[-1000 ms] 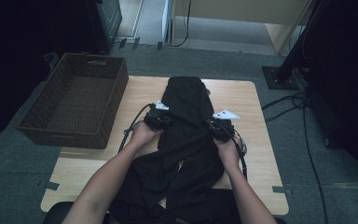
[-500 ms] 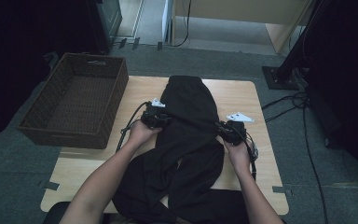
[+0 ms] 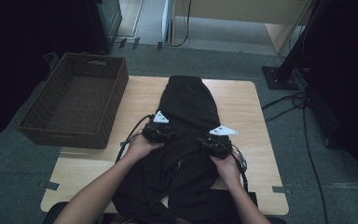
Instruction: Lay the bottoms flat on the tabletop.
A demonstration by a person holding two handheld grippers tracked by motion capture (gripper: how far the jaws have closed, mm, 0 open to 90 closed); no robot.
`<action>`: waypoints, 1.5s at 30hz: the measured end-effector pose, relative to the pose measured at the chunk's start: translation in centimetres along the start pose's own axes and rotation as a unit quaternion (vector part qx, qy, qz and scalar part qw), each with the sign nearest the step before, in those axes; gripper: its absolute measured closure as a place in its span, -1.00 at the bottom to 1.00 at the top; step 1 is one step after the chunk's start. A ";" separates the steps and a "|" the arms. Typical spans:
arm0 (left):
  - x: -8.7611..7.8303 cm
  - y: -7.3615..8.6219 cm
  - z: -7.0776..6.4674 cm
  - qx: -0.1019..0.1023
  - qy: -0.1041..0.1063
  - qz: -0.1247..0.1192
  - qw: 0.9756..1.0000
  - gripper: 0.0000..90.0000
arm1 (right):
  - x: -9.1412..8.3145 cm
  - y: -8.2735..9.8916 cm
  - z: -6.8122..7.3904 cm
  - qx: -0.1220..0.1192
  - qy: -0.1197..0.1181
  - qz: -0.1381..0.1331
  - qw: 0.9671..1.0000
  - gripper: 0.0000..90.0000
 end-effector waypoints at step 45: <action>0.7 1.3 4.7 -0.039 -0.076 -0.013 0.996 0.36 | 6.9 -3.0 -0.9 -0.024 0.029 0.002 0.999 0.32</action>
Point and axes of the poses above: each handheld gripper's, and its own axes: x roughly forward along the jaws, y roughly out of its underside, z roughly to its left, the point moved 7 cm from there along x, roughly forward along the jaws, and after that the axes turned 13 degrees about -y, right-handed, at the moved point
